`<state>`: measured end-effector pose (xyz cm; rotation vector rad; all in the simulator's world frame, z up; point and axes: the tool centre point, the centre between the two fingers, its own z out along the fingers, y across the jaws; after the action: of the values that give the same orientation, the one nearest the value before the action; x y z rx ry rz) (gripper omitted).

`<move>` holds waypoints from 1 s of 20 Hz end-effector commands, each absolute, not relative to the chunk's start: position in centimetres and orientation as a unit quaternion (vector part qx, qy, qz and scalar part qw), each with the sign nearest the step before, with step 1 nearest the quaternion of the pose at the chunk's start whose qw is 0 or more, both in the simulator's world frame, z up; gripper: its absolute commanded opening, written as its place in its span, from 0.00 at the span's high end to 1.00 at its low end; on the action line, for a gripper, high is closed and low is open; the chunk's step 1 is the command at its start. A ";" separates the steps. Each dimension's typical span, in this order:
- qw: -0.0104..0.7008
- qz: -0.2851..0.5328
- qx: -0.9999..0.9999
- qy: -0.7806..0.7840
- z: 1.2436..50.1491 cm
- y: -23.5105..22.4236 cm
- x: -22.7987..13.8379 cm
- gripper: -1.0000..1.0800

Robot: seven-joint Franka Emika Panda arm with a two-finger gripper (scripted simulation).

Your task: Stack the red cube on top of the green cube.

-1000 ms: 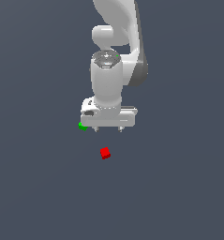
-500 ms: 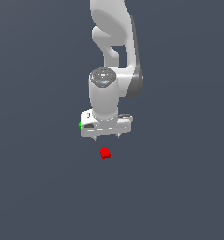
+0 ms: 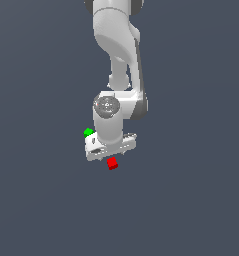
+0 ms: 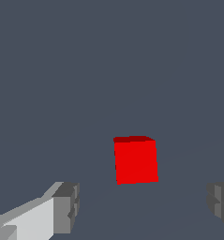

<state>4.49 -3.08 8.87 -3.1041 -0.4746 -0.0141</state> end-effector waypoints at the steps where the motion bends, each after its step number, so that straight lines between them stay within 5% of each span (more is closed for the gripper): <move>1: 0.001 -0.003 -0.986 -0.167 8.0 -3.2 4.8 0.04; 20: 0.000 0.000 -0.983 -0.182 3.2 -3.3 5.0 0.04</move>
<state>5.05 -3.28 3.95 -3.0890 -0.5714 -0.0002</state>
